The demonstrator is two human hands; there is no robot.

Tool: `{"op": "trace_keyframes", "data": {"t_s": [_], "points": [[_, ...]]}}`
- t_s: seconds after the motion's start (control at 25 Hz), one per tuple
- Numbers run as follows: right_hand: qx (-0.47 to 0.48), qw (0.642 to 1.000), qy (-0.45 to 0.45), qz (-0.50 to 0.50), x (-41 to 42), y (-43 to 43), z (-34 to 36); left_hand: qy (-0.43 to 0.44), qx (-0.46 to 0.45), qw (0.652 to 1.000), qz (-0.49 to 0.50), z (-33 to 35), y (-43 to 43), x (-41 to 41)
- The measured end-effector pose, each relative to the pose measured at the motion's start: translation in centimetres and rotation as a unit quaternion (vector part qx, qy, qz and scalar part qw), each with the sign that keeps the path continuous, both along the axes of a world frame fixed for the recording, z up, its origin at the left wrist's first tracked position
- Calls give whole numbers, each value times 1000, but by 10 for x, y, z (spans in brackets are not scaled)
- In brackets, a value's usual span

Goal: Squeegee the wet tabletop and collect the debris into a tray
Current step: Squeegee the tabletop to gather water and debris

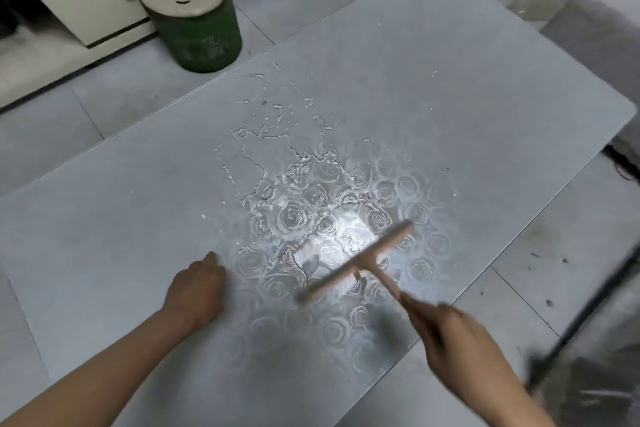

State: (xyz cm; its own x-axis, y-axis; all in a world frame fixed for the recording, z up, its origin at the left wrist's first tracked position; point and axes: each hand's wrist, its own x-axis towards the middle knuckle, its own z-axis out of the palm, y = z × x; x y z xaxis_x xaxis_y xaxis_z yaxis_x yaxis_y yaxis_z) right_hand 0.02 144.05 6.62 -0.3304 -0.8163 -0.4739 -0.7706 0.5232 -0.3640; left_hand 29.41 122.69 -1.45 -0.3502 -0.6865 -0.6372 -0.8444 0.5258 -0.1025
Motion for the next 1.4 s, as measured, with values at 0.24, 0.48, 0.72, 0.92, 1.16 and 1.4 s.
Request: {"op": "trace_keyframes", "data": {"t_s": [0.24,0.48,0.72,0.92,1.16,1.4], "points": [[22,999,-7,-33,68,-10,-19,-47,16,999,21,-1,7,16],[-18,996,-20,-80,78,-39,-4,-45,23,998,26,-1,11,29],[57,996,-37,-54,130,-12,6,-42,39,997,45,3,14,52],[20,996,-34,-74,142,-102,-18,-46,53,997,40,6,16,58],[45,996,-12,-77,176,-24,5,-47,53,997,27,5,11,78],[28,993,-34,-106,202,-118,-27,-49,67,997,5,6,8,93]]}}
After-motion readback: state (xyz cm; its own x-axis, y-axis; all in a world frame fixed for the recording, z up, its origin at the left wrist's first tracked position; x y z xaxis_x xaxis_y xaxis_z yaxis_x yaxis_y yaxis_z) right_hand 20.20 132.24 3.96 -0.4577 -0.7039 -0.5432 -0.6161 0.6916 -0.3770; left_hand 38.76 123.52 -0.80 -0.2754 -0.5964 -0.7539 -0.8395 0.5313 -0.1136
